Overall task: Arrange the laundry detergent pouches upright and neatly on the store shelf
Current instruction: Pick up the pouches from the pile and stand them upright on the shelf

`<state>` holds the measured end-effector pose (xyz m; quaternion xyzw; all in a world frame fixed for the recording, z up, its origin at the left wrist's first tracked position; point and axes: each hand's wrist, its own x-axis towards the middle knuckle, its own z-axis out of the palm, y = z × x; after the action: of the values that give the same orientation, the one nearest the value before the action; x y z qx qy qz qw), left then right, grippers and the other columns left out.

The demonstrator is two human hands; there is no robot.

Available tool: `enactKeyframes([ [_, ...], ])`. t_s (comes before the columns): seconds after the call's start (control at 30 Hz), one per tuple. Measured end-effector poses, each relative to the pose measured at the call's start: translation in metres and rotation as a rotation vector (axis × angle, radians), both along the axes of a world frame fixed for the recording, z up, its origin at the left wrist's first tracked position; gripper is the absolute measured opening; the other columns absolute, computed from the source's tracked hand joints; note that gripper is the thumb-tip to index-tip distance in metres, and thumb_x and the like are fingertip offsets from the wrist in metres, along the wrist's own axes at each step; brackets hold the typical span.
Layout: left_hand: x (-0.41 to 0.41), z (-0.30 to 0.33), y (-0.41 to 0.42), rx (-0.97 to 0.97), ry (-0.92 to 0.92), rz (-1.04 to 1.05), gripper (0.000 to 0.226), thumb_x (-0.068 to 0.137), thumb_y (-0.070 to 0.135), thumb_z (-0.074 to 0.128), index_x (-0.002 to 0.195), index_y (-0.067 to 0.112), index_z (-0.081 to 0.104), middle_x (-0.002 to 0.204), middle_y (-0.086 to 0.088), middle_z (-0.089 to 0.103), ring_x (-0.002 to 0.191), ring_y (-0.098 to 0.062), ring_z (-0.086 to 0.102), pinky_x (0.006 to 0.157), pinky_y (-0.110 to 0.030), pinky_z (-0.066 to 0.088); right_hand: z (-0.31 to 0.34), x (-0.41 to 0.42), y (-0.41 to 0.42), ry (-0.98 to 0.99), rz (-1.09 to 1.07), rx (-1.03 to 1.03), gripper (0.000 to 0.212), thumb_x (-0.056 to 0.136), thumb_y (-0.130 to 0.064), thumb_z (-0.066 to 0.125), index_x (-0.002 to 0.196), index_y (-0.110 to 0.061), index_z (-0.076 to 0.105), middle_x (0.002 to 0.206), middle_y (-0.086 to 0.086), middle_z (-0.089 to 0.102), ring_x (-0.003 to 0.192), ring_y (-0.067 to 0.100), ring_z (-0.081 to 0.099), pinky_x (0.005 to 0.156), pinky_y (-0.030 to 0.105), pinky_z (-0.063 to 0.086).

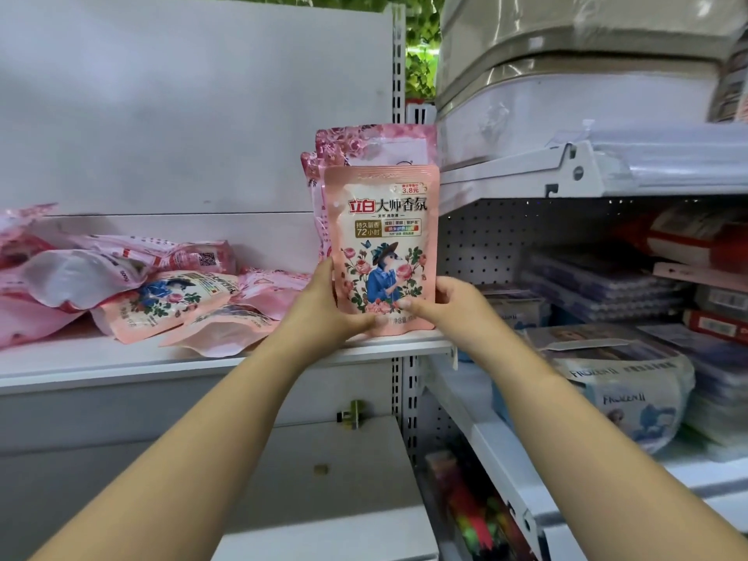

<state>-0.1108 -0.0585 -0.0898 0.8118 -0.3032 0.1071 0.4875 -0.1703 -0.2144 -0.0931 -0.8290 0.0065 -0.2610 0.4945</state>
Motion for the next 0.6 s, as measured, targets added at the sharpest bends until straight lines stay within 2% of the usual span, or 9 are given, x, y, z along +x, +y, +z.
enactKeyframes([
  [0.1,-0.004,-0.005,0.003,-0.126,-0.094,0.006,0.095,0.069,0.022,0.079,0.144,0.022,0.021,0.126,0.003,0.048,0.112,-0.011,0.049,0.097,-0.025,0.039,-0.003,-0.006,0.004,-0.086,-0.015,-0.004,0.017,0.082,-0.02,0.068,0.095,-0.024,0.057,0.085,-0.017,0.061,0.08,-0.004,0.056,0.069,0.01,0.046],
  [0.17,-0.011,-0.01,0.005,-0.205,-0.18,0.07,0.093,0.073,0.024,0.076,0.146,0.019,0.018,0.123,0.004,0.042,0.117,-0.01,0.044,0.102,-0.025,0.034,-0.007,-0.009,0.009,-0.154,-0.052,0.015,0.019,0.082,-0.019,0.068,0.095,-0.026,0.056,0.086,-0.019,0.059,0.084,0.001,0.058,0.079,0.02,0.048],
  [0.23,-0.019,-0.013,0.01,-0.221,-0.242,0.14,0.082,0.078,0.028,0.07,0.145,0.018,0.024,0.129,-0.001,0.045,0.119,-0.011,0.041,0.106,-0.029,0.034,-0.008,-0.014,0.012,-0.215,-0.126,0.009,0.03,0.082,-0.02,0.068,0.109,-0.021,0.055,0.09,-0.015,0.058,0.087,0.006,0.056,0.08,0.023,0.045],
  [0.33,-0.032,-0.021,0.027,-0.054,-0.418,0.256,0.059,0.085,0.027,0.063,0.139,0.019,0.038,0.131,-0.002,0.05,0.112,-0.006,0.039,0.101,-0.027,0.033,-0.008,-0.021,0.012,-0.286,-0.263,-0.119,0.041,0.083,-0.024,0.066,0.122,-0.017,0.054,0.103,-0.006,0.053,0.094,0.009,0.05,0.079,0.02,0.038],
  [0.43,-0.039,-0.018,0.056,0.031,-0.549,0.325,0.049,0.088,0.033,0.06,0.132,0.016,0.049,0.123,-0.003,0.057,0.108,-0.006,0.041,0.095,-0.025,0.03,-0.009,-0.031,0.015,-0.371,-0.302,-0.221,0.029,0.086,-0.024,0.062,0.114,-0.017,0.064,0.103,-0.009,0.048,0.094,0.007,0.047,0.076,0.016,0.035],
  [0.53,-0.022,-0.012,0.084,0.263,-0.472,0.423,0.068,0.078,0.055,0.042,0.133,0.017,0.048,0.134,-0.008,0.05,0.125,-0.022,0.042,0.105,-0.036,0.029,-0.008,-0.038,0.031,-0.413,-0.221,-0.226,0.018,0.086,-0.022,0.062,0.1,-0.015,0.07,0.095,-0.008,0.054,0.091,0.007,0.05,0.077,0.015,0.039],
  [0.6,-0.013,-0.013,0.099,0.478,-0.406,0.412,0.083,0.071,0.072,0.029,0.136,0.023,0.046,0.143,-0.004,0.042,0.133,-0.022,0.035,0.108,-0.037,0.028,-0.007,-0.037,0.047,-0.368,-0.152,-0.308,0.019,0.087,-0.026,0.06,0.097,-0.014,0.071,0.092,-0.007,0.058,0.089,0.007,0.05,0.08,0.019,0.039],
])
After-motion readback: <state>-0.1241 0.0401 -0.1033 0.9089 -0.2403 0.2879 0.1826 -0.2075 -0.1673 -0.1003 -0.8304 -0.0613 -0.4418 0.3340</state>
